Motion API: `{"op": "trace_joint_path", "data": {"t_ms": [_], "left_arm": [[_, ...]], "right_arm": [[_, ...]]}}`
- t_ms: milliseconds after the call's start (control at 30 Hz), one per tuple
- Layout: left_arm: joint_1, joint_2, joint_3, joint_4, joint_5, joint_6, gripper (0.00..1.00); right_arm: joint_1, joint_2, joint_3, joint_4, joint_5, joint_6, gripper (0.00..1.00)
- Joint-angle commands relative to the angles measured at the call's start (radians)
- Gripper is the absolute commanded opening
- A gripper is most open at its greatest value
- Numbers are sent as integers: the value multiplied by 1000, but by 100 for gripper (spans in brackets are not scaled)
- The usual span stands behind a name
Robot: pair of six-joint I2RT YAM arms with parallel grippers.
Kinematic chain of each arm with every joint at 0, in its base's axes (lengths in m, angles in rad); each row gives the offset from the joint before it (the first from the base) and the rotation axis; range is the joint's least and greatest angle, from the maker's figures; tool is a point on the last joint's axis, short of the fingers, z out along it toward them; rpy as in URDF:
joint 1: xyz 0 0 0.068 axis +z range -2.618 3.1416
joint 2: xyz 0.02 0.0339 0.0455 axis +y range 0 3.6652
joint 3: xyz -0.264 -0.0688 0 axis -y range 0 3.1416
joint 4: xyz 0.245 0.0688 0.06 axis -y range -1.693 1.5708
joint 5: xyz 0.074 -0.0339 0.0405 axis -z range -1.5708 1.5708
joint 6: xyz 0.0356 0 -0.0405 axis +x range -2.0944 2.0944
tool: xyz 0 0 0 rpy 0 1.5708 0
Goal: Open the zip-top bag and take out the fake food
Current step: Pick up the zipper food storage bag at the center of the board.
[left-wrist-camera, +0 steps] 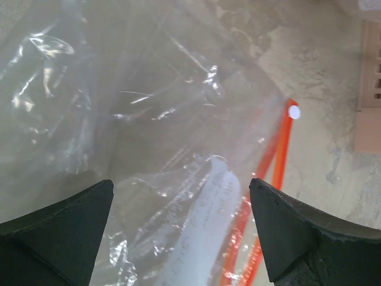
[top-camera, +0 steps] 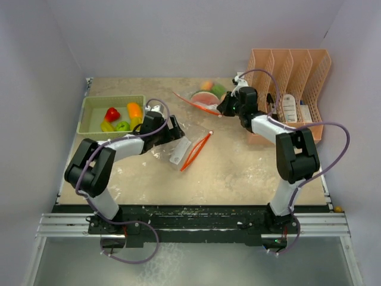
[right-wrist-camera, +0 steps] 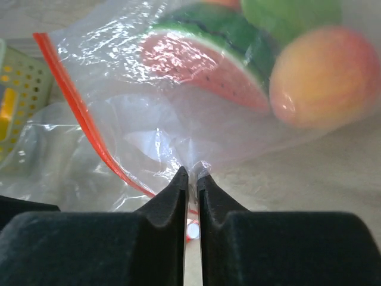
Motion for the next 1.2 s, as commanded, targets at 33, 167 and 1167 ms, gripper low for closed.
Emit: {"op": "trace_joint_path", "data": {"t_ms": [33,167,1167], "left_arm": [[-115,-203,51,-38,-149,71,100],[-159,-263,51,14,-116,61,100],[-227,-224,75,187,-90,-160,56]], "right_arm": [[66,-173,-60,62,14,0,4],[120,-272,-108,41,57,-8,0],[196,-652,-452,23,14,65,2]]}}
